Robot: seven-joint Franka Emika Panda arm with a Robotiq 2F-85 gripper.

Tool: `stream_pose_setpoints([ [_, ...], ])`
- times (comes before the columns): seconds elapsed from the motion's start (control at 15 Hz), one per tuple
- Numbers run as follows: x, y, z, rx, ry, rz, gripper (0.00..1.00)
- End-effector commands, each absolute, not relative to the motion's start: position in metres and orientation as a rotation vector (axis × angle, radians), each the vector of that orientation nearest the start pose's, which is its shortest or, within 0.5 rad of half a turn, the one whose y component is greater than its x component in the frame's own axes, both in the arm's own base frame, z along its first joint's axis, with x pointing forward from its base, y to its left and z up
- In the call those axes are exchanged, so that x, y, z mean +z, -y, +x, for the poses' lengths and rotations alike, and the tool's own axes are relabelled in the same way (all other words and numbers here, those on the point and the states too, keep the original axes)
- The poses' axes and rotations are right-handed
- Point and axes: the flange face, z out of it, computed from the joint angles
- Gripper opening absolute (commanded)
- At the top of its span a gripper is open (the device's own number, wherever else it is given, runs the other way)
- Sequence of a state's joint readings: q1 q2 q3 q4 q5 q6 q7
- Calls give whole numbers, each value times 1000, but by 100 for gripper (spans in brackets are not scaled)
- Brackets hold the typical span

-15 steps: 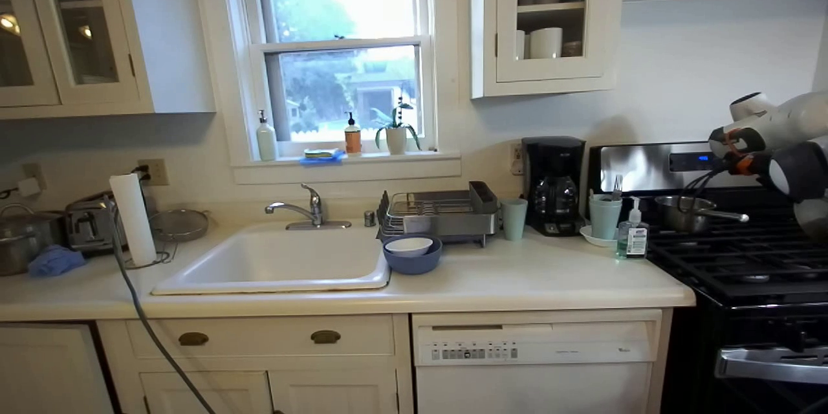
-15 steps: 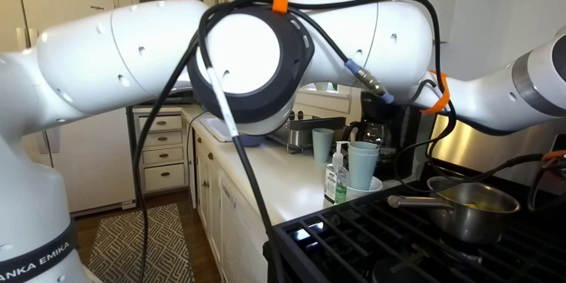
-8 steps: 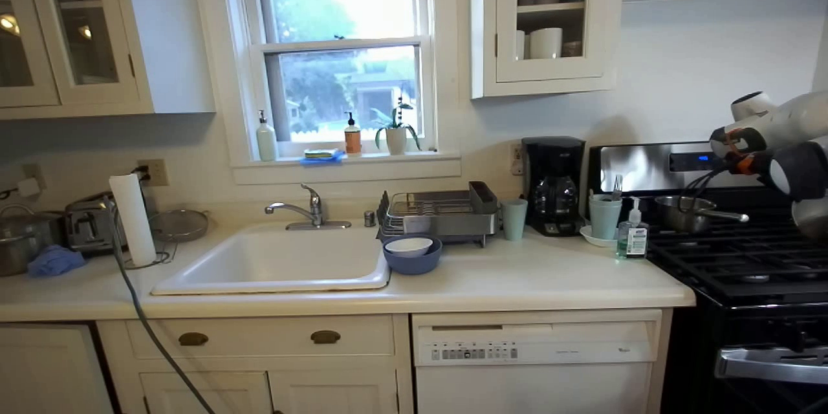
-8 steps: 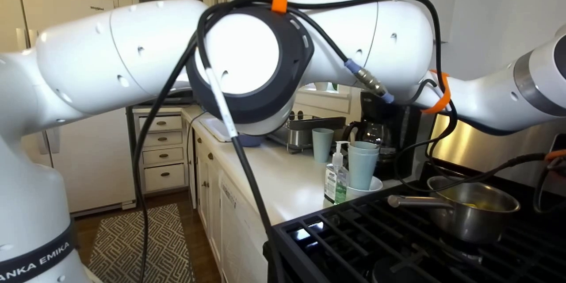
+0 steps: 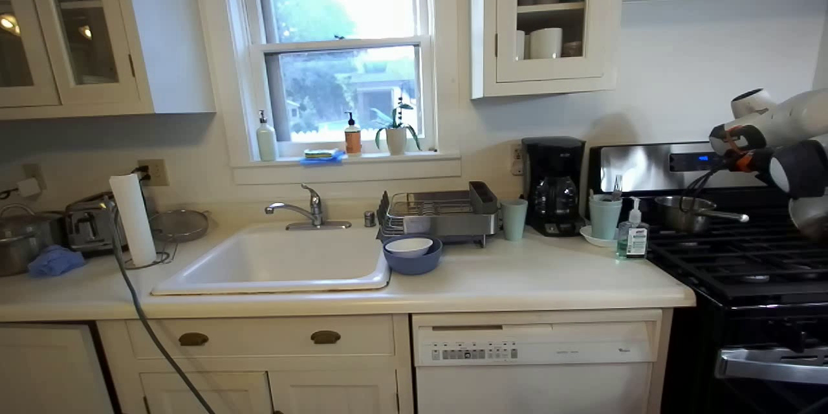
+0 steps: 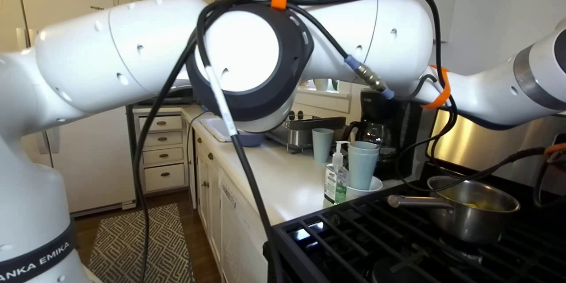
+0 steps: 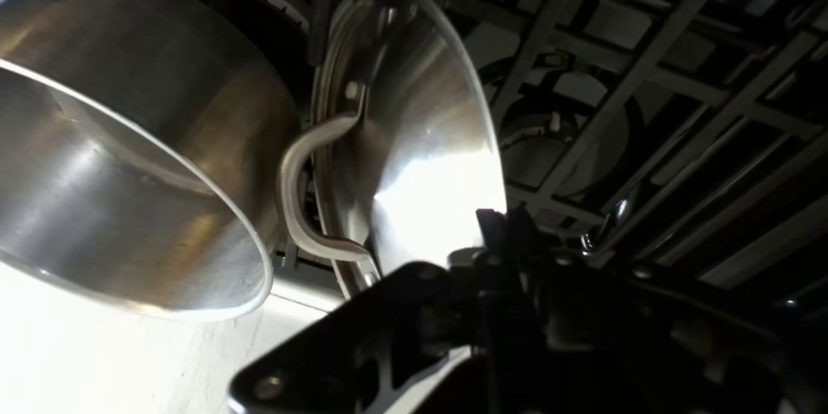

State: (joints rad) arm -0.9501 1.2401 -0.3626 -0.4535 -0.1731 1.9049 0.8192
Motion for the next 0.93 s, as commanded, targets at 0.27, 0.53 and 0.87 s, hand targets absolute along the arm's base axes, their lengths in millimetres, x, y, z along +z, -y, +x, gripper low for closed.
stream_pose_setpoints([
  [0.27,365,733,380,274,2055,1637,2],
  [0.53,379,732,381,300,2047,1655,2],
  [0.87,400,729,382,319,2029,1674,2],
])
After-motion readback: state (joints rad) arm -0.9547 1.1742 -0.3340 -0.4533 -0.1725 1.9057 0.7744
